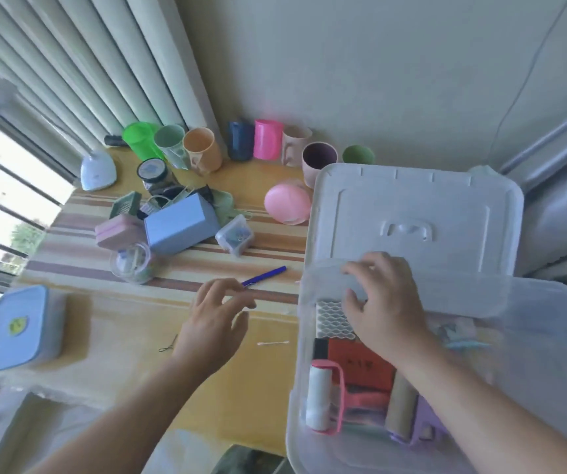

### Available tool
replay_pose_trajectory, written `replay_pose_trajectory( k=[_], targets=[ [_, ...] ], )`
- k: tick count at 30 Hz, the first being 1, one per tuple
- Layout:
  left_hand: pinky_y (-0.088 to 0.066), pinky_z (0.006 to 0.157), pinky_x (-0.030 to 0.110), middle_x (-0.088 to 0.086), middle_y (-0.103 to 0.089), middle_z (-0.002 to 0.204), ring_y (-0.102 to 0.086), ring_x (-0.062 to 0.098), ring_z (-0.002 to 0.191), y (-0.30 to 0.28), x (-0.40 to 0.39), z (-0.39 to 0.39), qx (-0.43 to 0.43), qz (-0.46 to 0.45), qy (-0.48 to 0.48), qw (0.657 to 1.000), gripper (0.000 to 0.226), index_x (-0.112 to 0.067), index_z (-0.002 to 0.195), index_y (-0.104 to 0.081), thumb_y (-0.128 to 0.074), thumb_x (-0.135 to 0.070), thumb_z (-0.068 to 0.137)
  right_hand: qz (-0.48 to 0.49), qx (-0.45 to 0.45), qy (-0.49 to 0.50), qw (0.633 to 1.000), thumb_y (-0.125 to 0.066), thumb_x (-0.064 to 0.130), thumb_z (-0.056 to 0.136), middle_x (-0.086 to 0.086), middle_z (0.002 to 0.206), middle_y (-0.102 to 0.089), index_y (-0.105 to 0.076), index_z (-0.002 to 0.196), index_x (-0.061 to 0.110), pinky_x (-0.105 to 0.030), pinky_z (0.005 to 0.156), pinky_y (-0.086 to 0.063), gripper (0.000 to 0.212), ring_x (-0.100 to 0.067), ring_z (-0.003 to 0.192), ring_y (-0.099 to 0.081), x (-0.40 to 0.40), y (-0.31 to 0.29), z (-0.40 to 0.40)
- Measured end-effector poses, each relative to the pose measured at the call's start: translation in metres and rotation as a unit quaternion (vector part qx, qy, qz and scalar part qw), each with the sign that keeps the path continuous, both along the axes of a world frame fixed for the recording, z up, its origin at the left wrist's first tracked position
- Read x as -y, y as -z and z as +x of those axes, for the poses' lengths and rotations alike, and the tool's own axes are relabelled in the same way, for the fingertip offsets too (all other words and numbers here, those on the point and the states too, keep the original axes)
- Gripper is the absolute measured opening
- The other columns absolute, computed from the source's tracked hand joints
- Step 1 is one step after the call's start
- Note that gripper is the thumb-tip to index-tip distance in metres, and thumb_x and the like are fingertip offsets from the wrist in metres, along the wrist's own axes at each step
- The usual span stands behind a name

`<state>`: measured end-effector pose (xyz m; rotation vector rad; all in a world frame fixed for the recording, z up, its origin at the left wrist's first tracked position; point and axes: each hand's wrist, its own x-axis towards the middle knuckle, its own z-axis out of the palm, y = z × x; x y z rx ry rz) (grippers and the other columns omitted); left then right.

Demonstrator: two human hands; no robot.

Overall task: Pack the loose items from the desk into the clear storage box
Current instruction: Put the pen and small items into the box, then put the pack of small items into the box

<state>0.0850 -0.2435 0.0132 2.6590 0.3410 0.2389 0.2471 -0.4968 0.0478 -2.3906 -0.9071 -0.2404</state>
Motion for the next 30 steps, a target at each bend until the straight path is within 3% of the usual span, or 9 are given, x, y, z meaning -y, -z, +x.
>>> replay_pose_trajectory(
  k=[4, 8, 11, 13, 18, 21, 24, 27, 30],
  targets=[
    [-0.054, 0.09, 0.048, -0.001, -0.054, 0.124, -0.052, 0.03, 0.117, 0.052, -0.085, -0.038, -0.139, 0.035, -0.042, 0.989, 0.037, -0.031, 0.107, -0.07, -0.083, -0.02, 0.074, -0.053, 0.004, -0.097, 0.994, -0.069, 0.011, 0.077, -0.002, 0.098, -0.063, -0.073, 0.096, 0.015, -0.039, 0.071, -0.047, 0.021, -0.031, 0.091, -0.055, -0.122, 0.004, -0.006],
    [-0.051, 0.095, 0.054, 0.009, -0.047, 0.134, -0.051, 0.039, 0.122, 0.087, -0.144, -0.078, -0.306, 0.059, -0.048, 0.949, 0.062, -0.034, 0.121, -0.064, -0.084, -0.033, 0.062, -0.338, -0.13, -0.11, 0.925, -0.064, 0.017, 0.089, -0.001, 0.115, -0.057, -0.066, 0.111, 0.023, -0.04, 0.081, -0.043, 0.023, -0.031, 0.112, -0.05, -0.221, 0.034, -0.01],
    [-0.05, 0.098, 0.052, 0.009, -0.045, 0.139, -0.049, 0.037, 0.126, 0.091, -0.175, -0.091, -0.321, 0.071, -0.041, 0.944, 0.065, -0.035, 0.126, -0.061, -0.082, -0.037, 0.064, -0.477, -0.205, -0.073, 0.851, -0.063, 0.013, 0.092, -0.004, 0.13, -0.049, -0.061, 0.119, 0.026, -0.045, 0.097, -0.044, 0.03, -0.031, 0.125, -0.044, -0.25, 0.069, -0.012],
    [-0.051, 0.097, 0.052, 0.009, -0.044, 0.141, -0.047, 0.036, 0.127, 0.087, -0.198, -0.089, -0.299, 0.059, -0.059, 0.951, 0.065, -0.035, 0.127, -0.059, -0.082, -0.033, 0.066, -0.507, -0.215, -0.049, 0.833, -0.06, 0.012, 0.092, -0.003, 0.136, -0.045, -0.06, 0.123, 0.029, -0.049, 0.105, -0.039, 0.036, -0.032, 0.13, -0.039, -0.256, 0.095, -0.015],
    [-0.047, 0.102, 0.056, 0.01, -0.04, 0.144, -0.042, 0.038, 0.129, 0.064, -0.23, -0.059, -0.22, 0.069, -0.047, 0.972, 0.062, -0.032, 0.132, -0.055, -0.078, -0.024, 0.074, -0.523, -0.167, -0.084, 0.831, -0.062, 0.009, 0.086, 0.004, 0.129, -0.053, -0.058, 0.129, 0.033, -0.046, 0.099, -0.034, 0.049, -0.028, 0.127, -0.04, -0.258, 0.12, -0.023],
    [-0.045, 0.104, 0.054, 0.01, -0.04, 0.145, -0.042, 0.037, 0.13, 0.051, -0.226, -0.012, -0.149, 0.057, 0.026, 0.987, 0.067, -0.032, 0.137, -0.05, -0.073, -0.017, 0.076, -0.51, -0.162, -0.108, 0.838, -0.06, 0.018, 0.092, 0.004, 0.127, -0.059, -0.058, 0.125, 0.03, -0.046, 0.099, -0.034, 0.036, -0.028, 0.127, -0.044, -0.262, 0.114, -0.032],
    [-0.052, 0.092, 0.047, 0.01, -0.039, 0.144, -0.048, 0.035, 0.123, 0.048, -0.203, 0.052, -0.117, 0.019, 0.099, 0.988, 0.08, -0.03, 0.149, -0.038, -0.067, -0.011, 0.076, -0.479, -0.179, -0.095, 0.854, -0.056, 0.021, 0.093, 0.002, 0.123, -0.058, -0.059, 0.121, 0.027, -0.046, 0.1, -0.036, 0.029, -0.029, 0.124, -0.047, -0.265, 0.085, -0.035],
    [-0.055, 0.087, 0.046, 0.007, -0.033, 0.148, -0.051, 0.035, 0.123, 0.053, -0.172, 0.106, -0.156, -0.013, 0.147, 0.977, 0.091, -0.036, 0.157, -0.013, -0.066, -0.024, 0.084, -0.416, -0.177, -0.078, 0.889, -0.057, 0.027, 0.089, 0.007, 0.111, -0.057, -0.059, 0.107, 0.031, -0.043, 0.095, -0.038, 0.018, -0.025, 0.113, -0.048, -0.247, 0.044, -0.04],
    [-0.053, 0.093, 0.049, 0.006, -0.024, 0.157, -0.046, 0.036, 0.131, 0.062, -0.147, 0.138, -0.189, 0.02, 0.16, 0.968, 0.091, -0.046, 0.156, -0.004, -0.065, -0.056, 0.089, -0.291, -0.166, -0.058, 0.94, -0.058, 0.024, 0.078, 0.015, 0.087, -0.048, -0.056, 0.091, 0.032, -0.039, 0.08, -0.041, 0.014, -0.018, 0.091, -0.045, -0.206, -0.004, -0.043]
  ],
)
